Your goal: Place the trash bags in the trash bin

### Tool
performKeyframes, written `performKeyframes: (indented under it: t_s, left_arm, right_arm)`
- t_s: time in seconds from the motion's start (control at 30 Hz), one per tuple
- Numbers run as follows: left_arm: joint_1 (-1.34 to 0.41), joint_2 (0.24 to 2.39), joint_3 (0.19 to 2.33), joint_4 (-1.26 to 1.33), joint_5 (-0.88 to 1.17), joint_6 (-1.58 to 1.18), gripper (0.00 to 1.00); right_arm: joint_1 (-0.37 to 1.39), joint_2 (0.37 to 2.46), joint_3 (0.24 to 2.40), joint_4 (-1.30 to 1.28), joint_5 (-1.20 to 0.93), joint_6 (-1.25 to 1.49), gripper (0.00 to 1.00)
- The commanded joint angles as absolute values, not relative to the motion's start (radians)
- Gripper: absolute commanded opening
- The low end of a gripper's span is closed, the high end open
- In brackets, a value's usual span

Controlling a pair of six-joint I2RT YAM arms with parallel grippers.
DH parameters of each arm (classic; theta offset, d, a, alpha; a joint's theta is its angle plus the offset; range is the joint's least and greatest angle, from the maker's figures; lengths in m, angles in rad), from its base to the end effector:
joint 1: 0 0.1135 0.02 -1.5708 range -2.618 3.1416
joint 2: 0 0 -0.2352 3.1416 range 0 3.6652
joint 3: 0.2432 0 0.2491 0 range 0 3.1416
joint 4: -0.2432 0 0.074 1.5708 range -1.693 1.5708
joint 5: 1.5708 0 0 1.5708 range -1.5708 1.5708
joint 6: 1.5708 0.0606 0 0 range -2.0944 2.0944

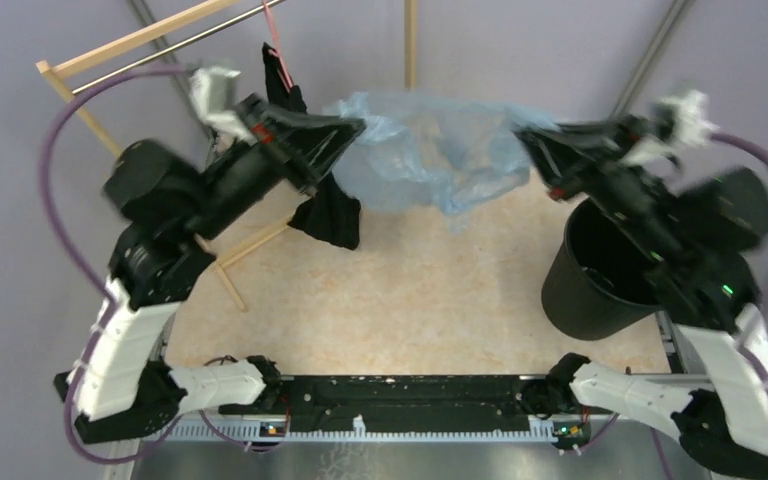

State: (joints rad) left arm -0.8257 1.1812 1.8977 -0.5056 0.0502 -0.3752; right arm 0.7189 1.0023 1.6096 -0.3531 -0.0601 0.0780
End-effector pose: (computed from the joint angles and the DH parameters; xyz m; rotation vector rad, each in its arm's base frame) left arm 0.1369 -0.1528 0.5633 0.3647 1.3917 -1.0346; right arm 0.1390 0.1265 0.5328 -0.4753 1.2655 0.7151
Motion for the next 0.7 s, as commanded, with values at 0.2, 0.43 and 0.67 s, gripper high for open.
performKeyframes:
  t_s: [0.2, 0.43, 0.67]
  left_arm:
    - [-0.826, 0.572, 0.784, -0.45, -0.264, -0.654, 0.0]
    - [-0.827, 0.446, 0.615, -0.56, -0.21, -0.846, 0.0]
    - [-0.825, 1.032, 1.693, -0.524, -0.027, -0.359, 0.0]
  right_arm:
    - [0.721, 0.581, 0.706, -0.198, -0.041, 0.235, 0.0]
    - [0.721, 0.568, 0.5, -0.148, -0.098, 0.377, 0.0]
    - [0.721, 0.951, 1.478, -0.419, -0.057, 0.061, 0.0]
